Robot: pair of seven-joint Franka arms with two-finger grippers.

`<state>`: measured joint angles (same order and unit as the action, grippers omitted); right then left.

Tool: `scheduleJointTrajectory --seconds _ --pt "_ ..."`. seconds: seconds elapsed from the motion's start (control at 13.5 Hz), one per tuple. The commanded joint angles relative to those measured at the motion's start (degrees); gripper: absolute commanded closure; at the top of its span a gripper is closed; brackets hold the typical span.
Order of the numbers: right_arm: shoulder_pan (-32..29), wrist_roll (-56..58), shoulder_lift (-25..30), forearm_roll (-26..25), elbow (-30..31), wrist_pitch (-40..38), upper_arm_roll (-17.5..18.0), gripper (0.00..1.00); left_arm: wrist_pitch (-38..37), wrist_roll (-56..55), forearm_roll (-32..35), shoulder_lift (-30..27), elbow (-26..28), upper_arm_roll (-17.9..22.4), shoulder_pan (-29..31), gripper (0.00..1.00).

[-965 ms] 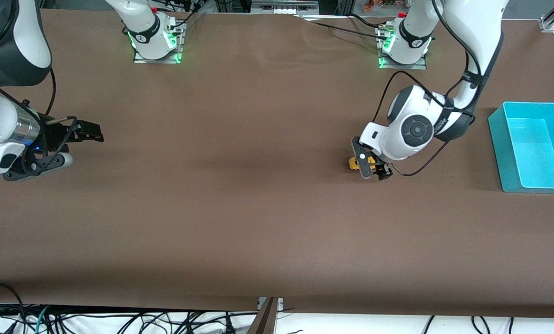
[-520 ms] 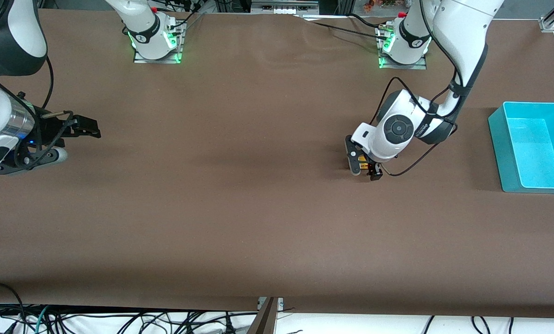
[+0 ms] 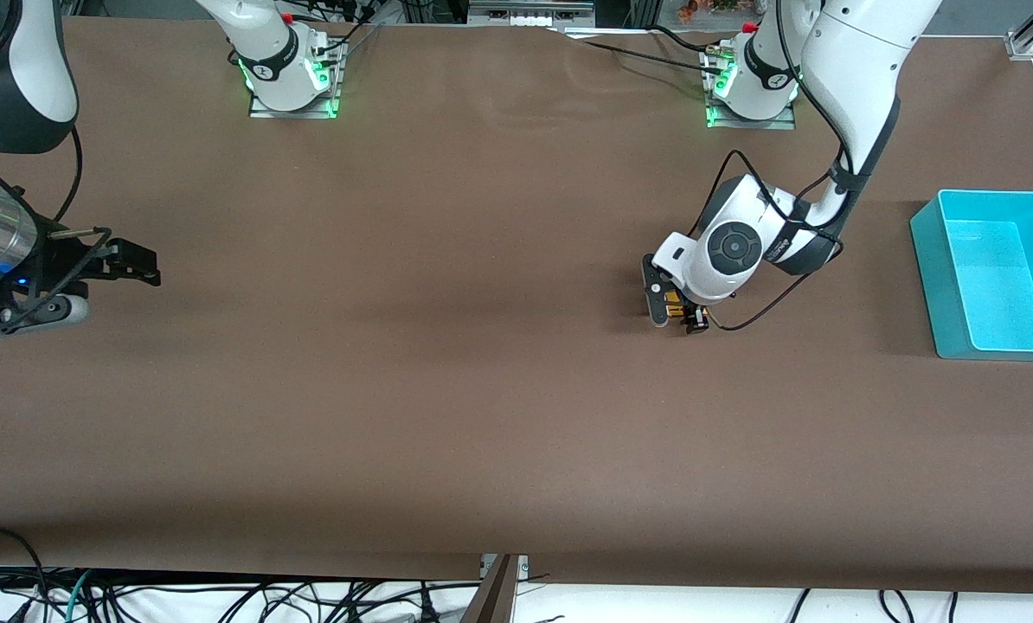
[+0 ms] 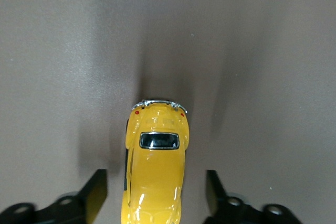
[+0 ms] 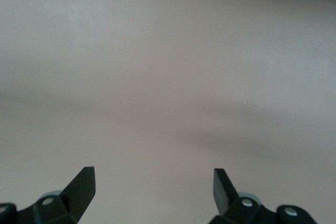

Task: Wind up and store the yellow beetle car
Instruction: 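Lower the left gripper and close it on the yellow car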

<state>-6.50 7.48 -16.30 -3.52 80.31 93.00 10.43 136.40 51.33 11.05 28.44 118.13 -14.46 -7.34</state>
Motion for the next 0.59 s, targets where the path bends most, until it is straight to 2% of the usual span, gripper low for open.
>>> scheduleJointTrajectory --seconds 0.0,0.07,0.22,0.3,0.52 --pt "0.79 -0.01 0.48 -0.7 -0.33 0.43 -0.5 0.01 0.8 0.52 1.25 -0.22 0.26 0.04 0.05 0.88" --pt "0.79 0.16 0.65 -0.7 -0.41 0.08 -0.59 0.01 0.71 0.61 1.25 -0.4 0.08 0.04 0.05 0.92" --pt "0.88 0.16 1.35 -0.62 -0.33 -0.19 -1.03 0.01 -1.04 1.14 1.25 -2.84 -0.27 0.04 0.48 0.92" --pt "0.97 0.16 1.36 -0.88 -0.33 -0.19 -1.29 0.01 -4.44 1.14 1.25 -4.34 -0.7 0.04 0.84 0.91" --pt "0.53 0.25 1.53 -0.79 -0.41 -2.2 -1.55 0.01 -18.4 1.14 1.25 -7.69 -6.84 0.39 1.28 0.91"
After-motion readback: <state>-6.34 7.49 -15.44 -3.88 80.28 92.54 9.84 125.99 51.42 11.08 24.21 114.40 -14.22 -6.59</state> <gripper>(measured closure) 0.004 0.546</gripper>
